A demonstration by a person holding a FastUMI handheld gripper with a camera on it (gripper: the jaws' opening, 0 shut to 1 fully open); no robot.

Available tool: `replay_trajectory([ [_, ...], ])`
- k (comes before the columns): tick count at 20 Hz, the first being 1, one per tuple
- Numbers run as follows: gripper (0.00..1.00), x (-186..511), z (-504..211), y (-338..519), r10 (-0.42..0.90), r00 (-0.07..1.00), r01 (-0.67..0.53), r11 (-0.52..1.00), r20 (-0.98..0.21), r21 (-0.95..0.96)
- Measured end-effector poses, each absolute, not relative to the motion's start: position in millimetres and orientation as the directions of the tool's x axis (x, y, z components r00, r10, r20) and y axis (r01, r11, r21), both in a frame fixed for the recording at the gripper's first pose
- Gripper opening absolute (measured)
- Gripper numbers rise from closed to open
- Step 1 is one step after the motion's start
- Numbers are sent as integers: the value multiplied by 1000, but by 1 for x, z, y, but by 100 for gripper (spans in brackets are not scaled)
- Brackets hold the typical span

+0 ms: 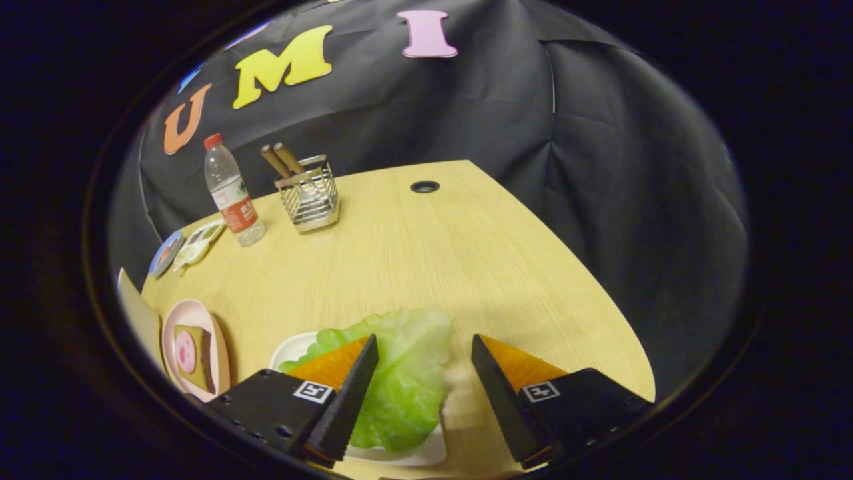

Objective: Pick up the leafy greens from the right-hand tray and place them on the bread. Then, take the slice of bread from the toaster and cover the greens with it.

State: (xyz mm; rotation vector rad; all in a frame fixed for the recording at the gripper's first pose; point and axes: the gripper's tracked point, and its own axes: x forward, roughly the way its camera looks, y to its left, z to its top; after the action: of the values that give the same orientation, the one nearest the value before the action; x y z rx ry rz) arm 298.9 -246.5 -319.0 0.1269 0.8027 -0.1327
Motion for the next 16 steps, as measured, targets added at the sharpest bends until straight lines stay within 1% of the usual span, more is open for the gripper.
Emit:
replay_trajectory([
  [1, 80, 300, -319, -246, -60, 683, 163, 984, -728, 73],
  [3, 56, 299, -322, -243, -30, 670, 145, 985, -741, 91],
  [5, 33, 298, -318, -248, -48, 676, 132, 990, -736, 57],
  [7, 23, 297, -319, -251, -63, 674, 118, 993, -736, 23],
  [9, 23, 295, -316, -256, -85, 677, 125, 992, -731, 0],
  [12, 1, 290, -313, -254, -75, 675, 132, 991, -734, 20],
  [14, 1, 285, -306, -256, -89, 684, 127, 992, -724, -2],
  [16, 1, 284, -294, -264, -136, 706, 143, 988, -695, -48],
])
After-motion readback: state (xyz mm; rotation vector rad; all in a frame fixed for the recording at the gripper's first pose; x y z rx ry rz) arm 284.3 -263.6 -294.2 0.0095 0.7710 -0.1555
